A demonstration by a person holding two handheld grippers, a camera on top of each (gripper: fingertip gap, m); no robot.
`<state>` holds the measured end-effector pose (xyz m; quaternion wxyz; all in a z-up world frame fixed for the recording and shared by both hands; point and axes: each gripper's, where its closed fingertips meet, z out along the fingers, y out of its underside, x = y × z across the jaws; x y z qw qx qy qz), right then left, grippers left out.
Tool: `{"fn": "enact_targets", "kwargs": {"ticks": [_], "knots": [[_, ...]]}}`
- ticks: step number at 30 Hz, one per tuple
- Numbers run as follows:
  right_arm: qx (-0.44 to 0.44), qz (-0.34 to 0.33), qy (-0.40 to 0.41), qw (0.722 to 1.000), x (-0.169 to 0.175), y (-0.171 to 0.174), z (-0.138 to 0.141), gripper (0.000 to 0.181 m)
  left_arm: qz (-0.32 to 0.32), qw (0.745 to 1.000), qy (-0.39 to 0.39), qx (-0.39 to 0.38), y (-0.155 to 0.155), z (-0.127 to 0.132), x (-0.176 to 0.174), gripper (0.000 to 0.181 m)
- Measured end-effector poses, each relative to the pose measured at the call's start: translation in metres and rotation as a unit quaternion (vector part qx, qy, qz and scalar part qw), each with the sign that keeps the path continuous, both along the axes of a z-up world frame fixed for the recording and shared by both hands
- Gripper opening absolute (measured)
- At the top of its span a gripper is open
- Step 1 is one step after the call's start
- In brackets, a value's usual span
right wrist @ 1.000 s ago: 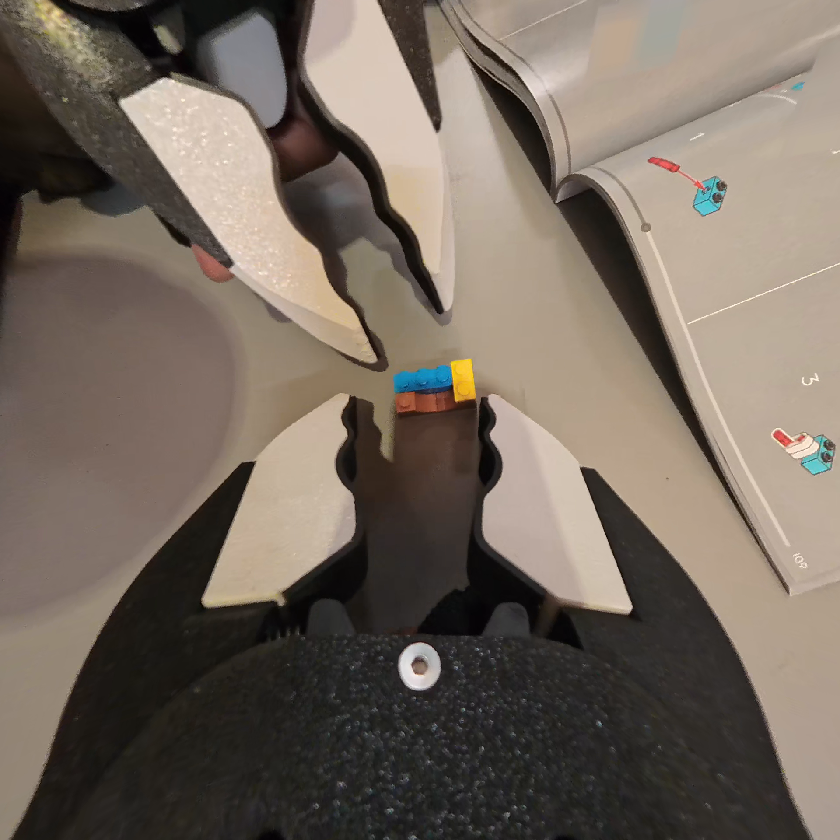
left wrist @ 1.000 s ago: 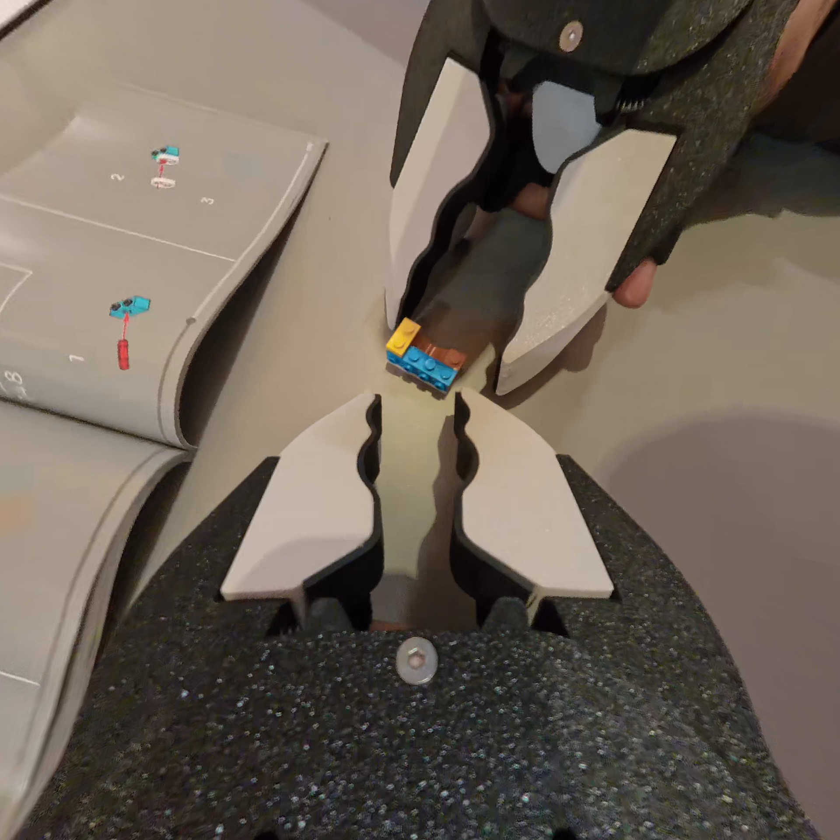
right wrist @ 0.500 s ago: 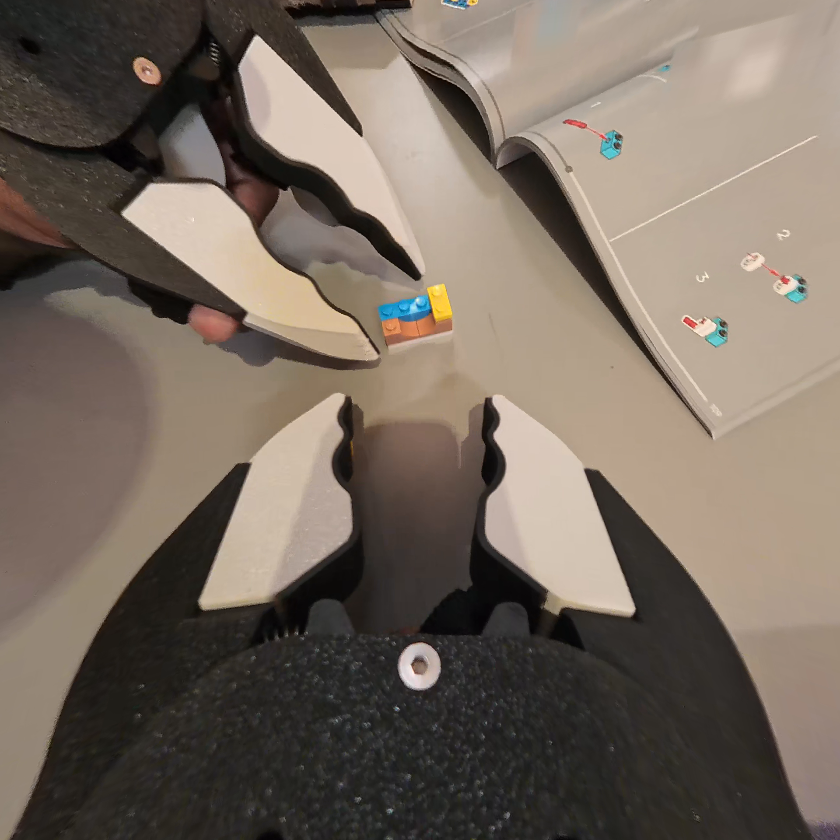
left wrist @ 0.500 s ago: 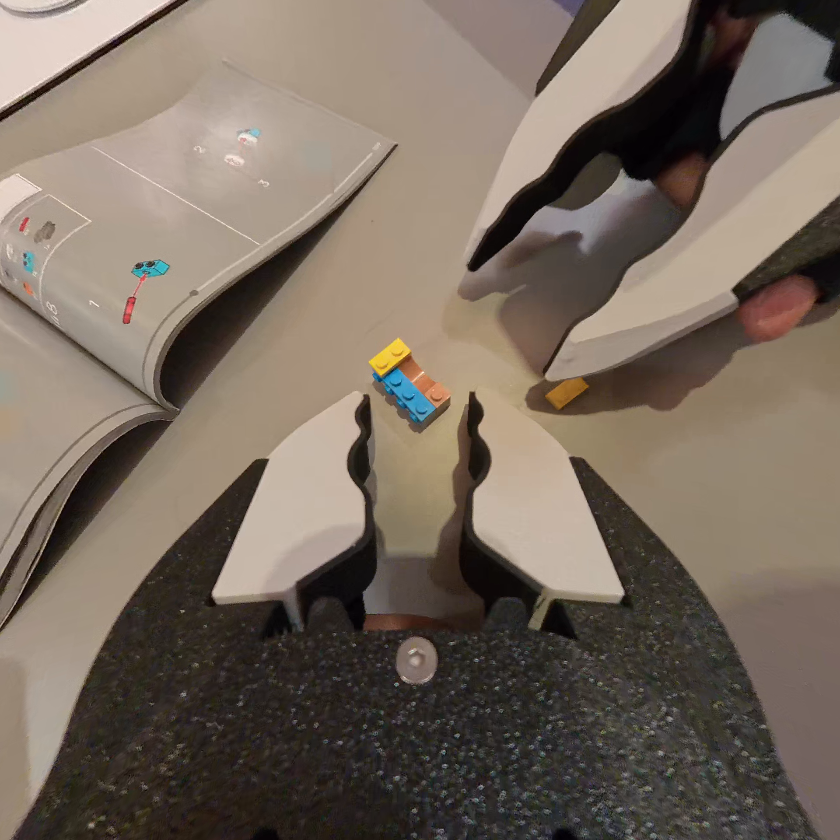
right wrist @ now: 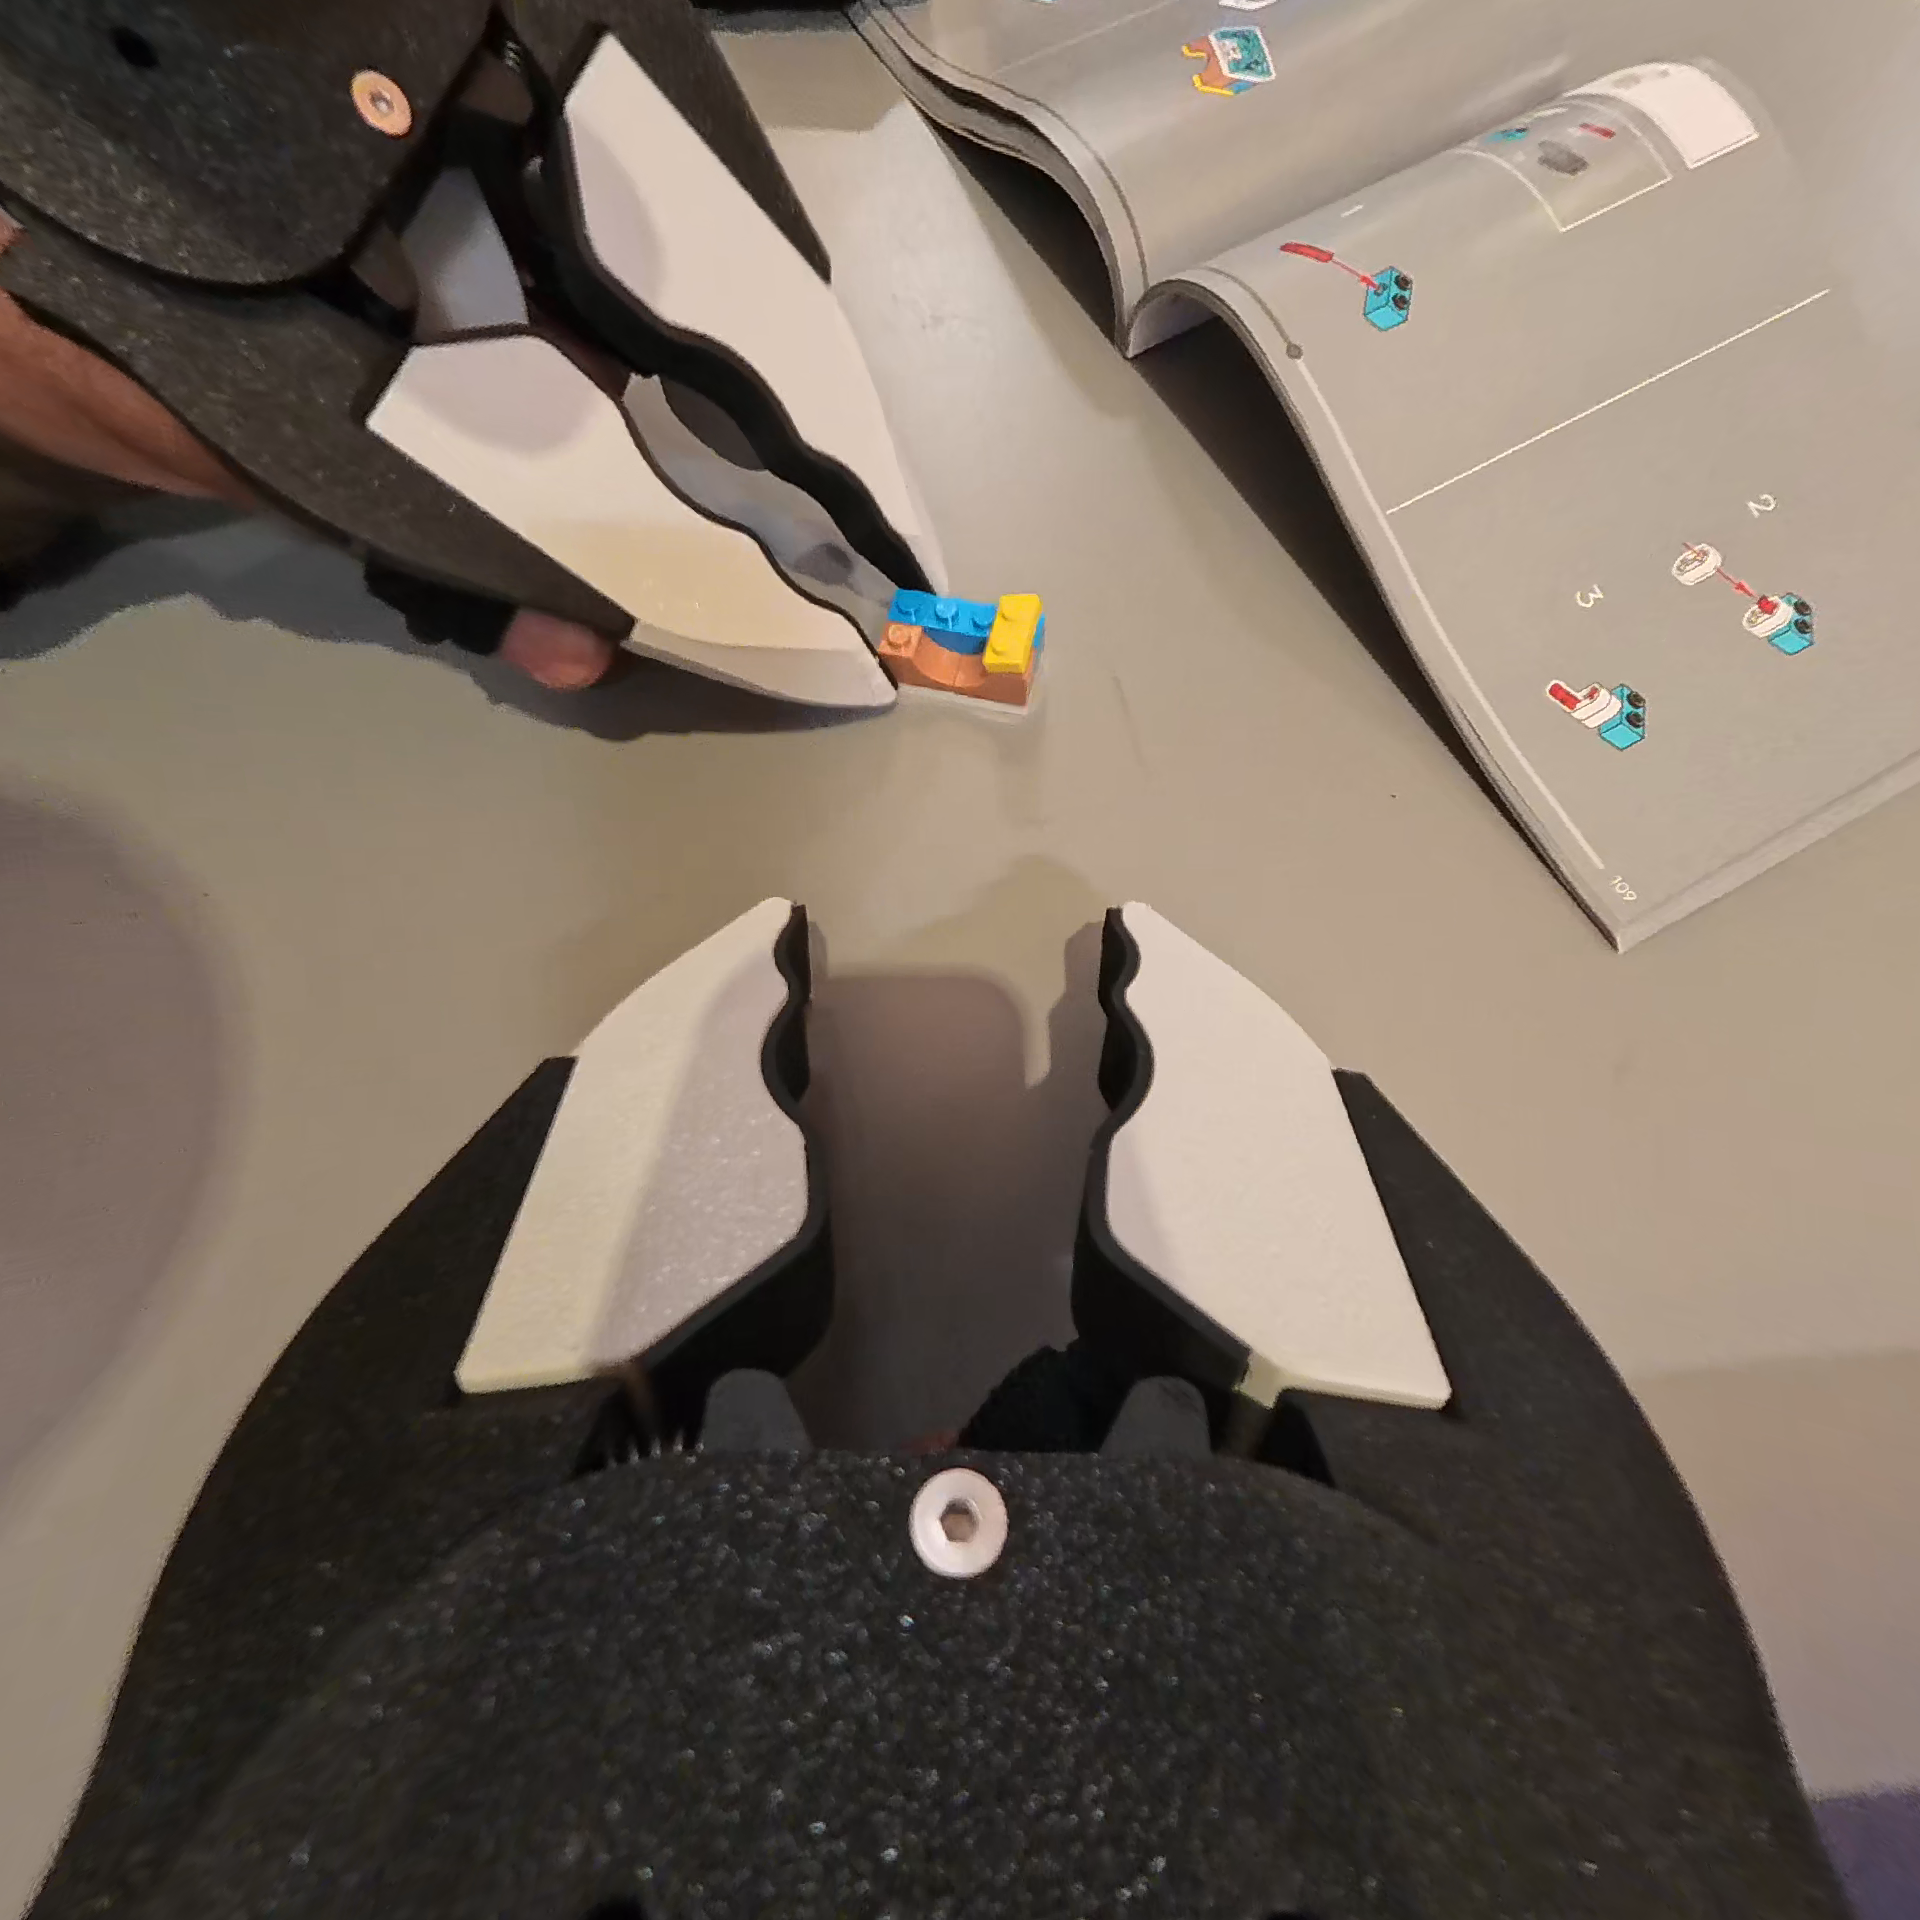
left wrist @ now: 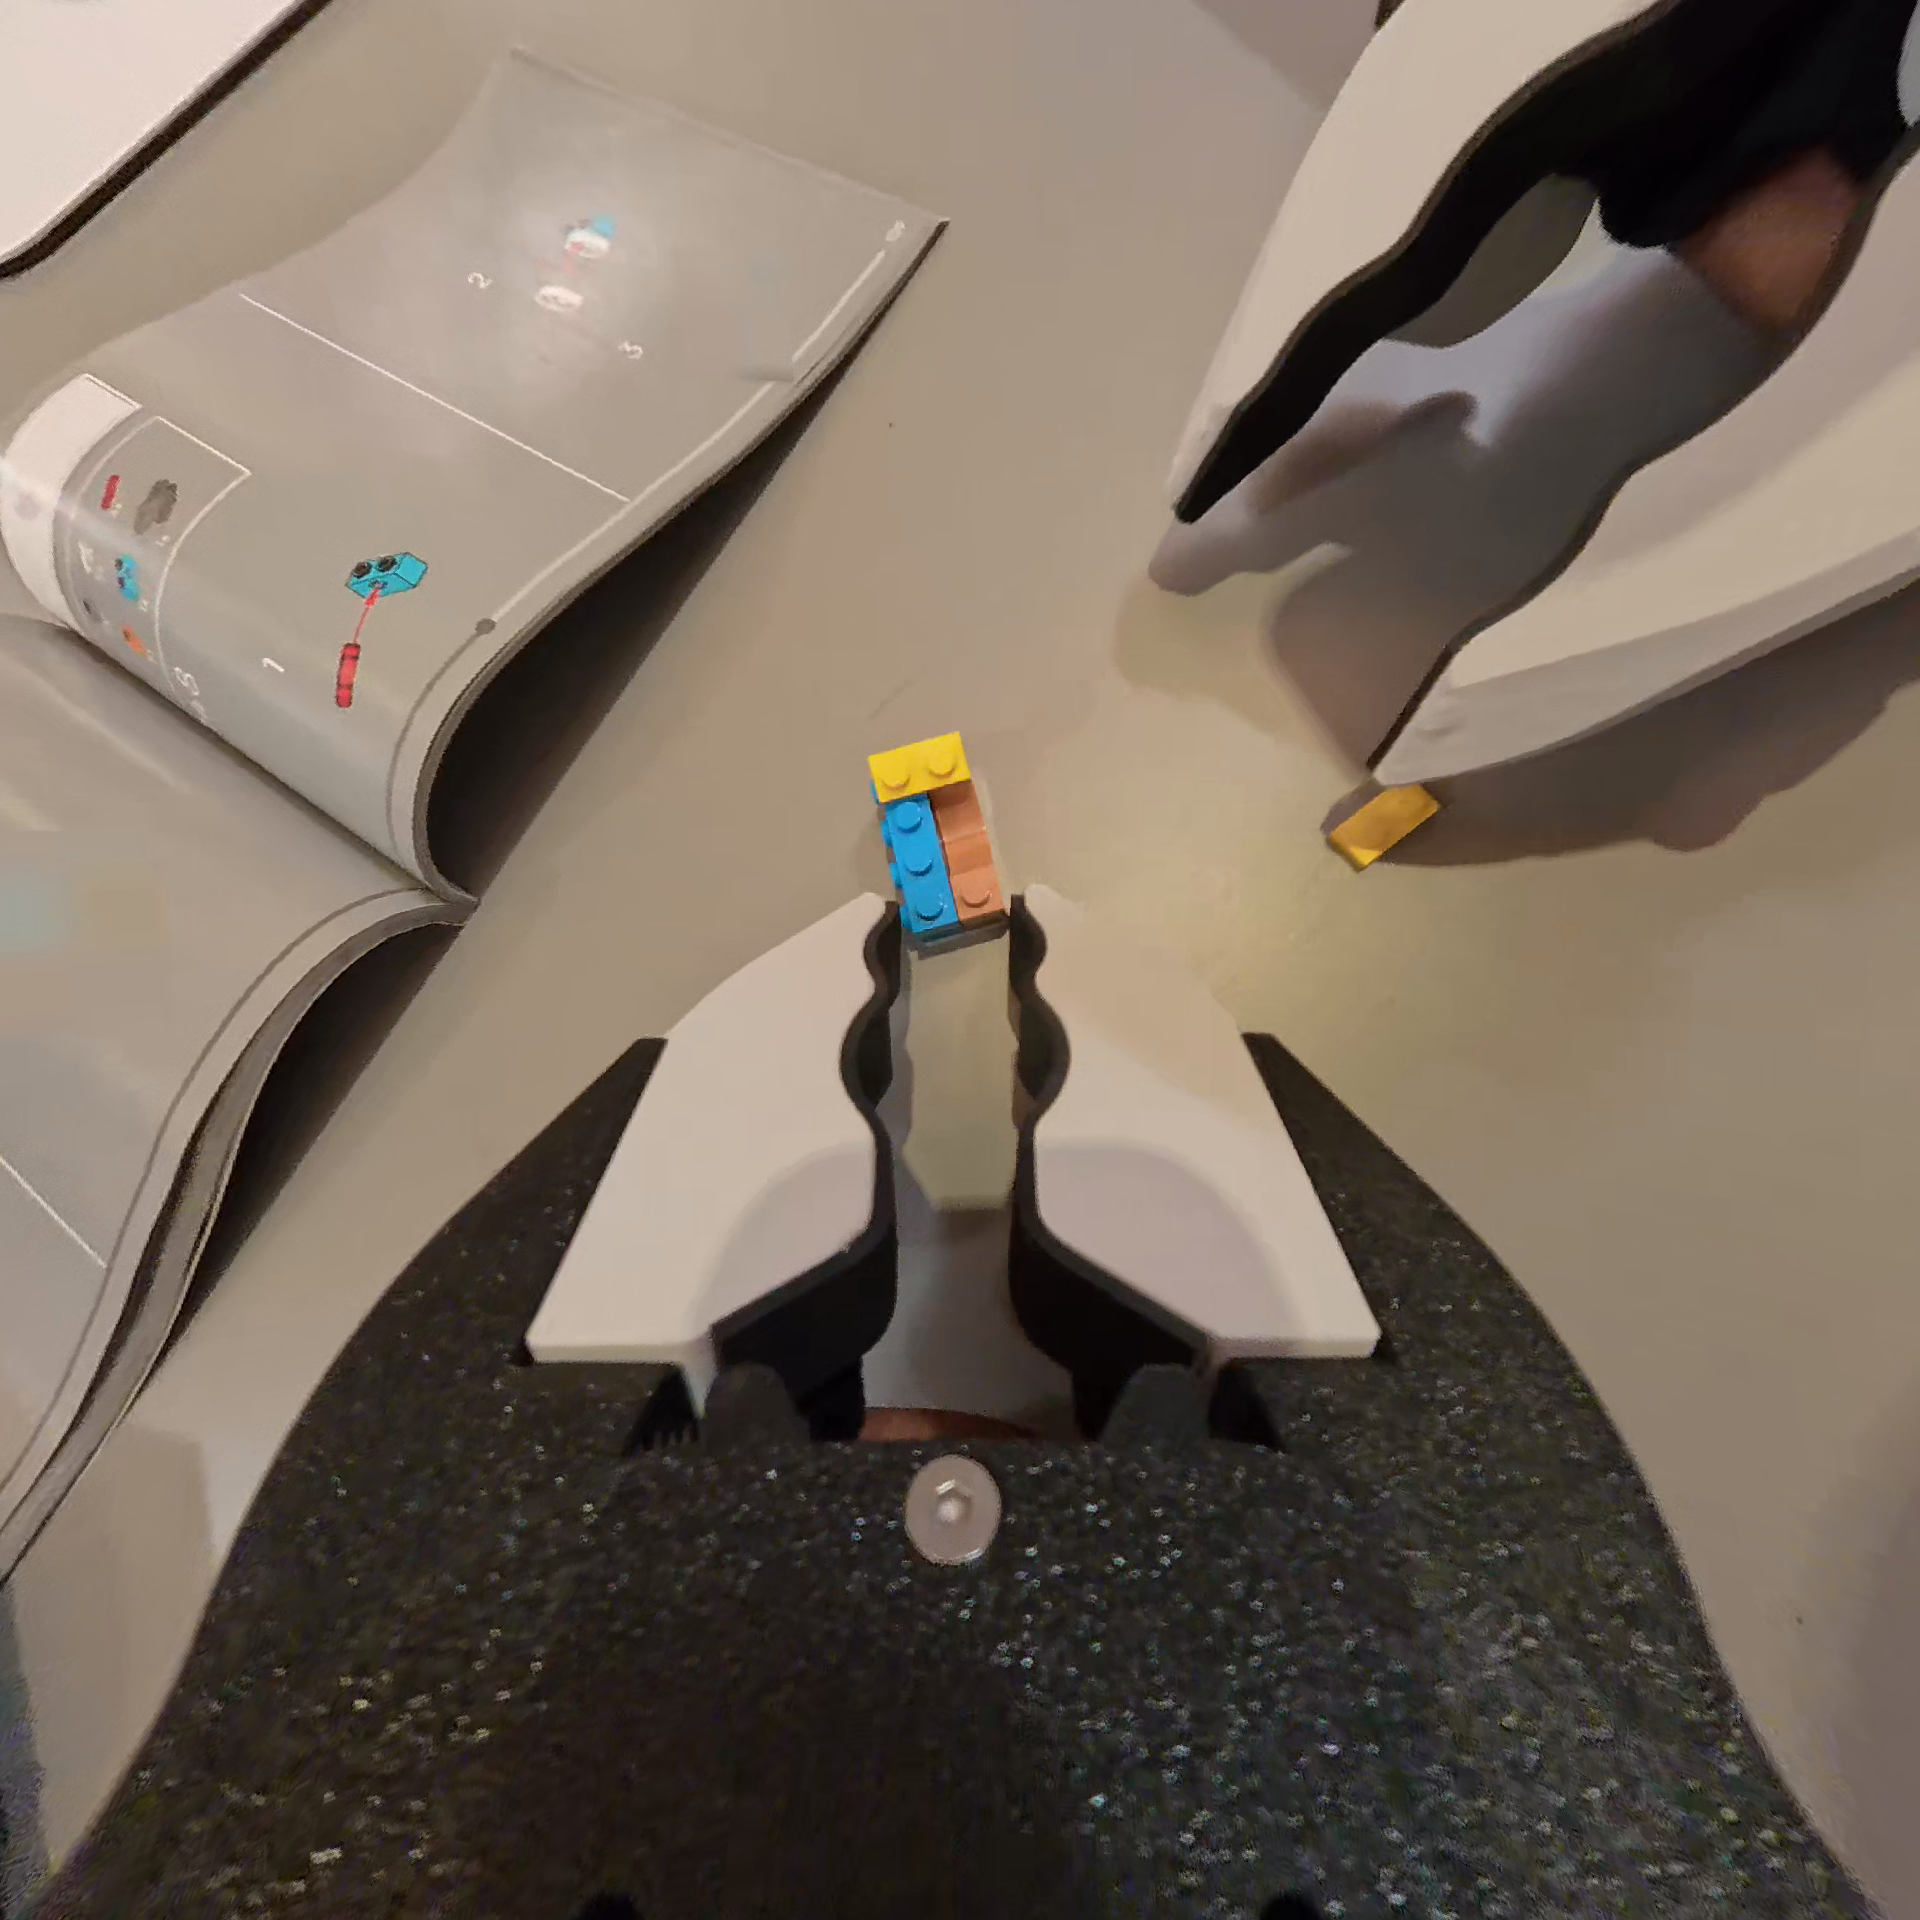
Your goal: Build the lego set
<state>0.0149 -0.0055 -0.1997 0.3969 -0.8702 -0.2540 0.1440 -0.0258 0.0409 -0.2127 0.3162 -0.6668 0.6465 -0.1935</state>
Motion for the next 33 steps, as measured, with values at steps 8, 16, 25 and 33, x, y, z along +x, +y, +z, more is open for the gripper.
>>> {"fn": "enact_targets", "kwargs": {"ticks": [8, 16, 25, 33], "knots": [[0.0, 0.001, -0.002, 1.0, -0.001, 0.0, 0.0, 0.054, -0.018, 1.0, 0.002, -0.005, 0.003, 0.001, 0.002, 0.032], [0.001, 0.001, 0.002, 1.0, -0.001, 0.001, 0.0, 0.054, -0.03, 1.0, 0.002, 0.003, 0.003, 0.0, 0.009, 0.021], [0.013, 0.01, 0.003, 1.0, -0.003, 0.001, 0.003, 0.053, -0.067, 0.998, 0.01, 0.003, 0.005, 0.0, 0.008, 0.019], [0.111, 0.053, -0.035, 0.992, -0.008, 0.006, 0.019, 0.052, -0.137, 0.99, 0.002, -0.028, 0.003, 0.018, 0.008, 0.019]]}}
